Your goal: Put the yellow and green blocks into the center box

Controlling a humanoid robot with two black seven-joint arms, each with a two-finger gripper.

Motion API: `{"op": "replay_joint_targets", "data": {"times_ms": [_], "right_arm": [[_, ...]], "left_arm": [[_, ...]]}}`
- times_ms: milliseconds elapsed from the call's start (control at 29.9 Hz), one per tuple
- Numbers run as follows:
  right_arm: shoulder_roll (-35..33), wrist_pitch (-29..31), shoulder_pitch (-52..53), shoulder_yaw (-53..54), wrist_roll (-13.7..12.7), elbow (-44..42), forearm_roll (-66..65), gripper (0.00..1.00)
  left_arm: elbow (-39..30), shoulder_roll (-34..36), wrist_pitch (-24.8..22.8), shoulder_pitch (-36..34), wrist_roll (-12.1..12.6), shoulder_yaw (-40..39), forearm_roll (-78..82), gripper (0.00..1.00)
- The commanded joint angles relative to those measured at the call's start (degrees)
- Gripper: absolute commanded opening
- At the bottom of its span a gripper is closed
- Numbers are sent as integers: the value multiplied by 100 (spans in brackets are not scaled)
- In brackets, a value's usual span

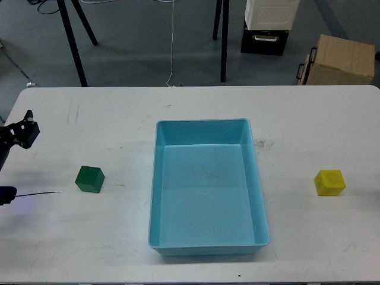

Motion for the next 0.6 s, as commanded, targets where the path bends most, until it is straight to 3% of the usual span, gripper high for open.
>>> {"op": "replay_joint_targets", "data": {"times_ms": [0,301,568], "right_arm": [[255,7,168,10,-1,31,286,99],[335,77,335,37,8,-4,1377,99],[247,95,388,-428,17,-12,343,99]], "left_arm": [[-5,-2,-6,29,-3,5,-4,100],[4,15,-15,37,5,-4,5,100],[13,-2,-6,29,5,5,5,100]]}}
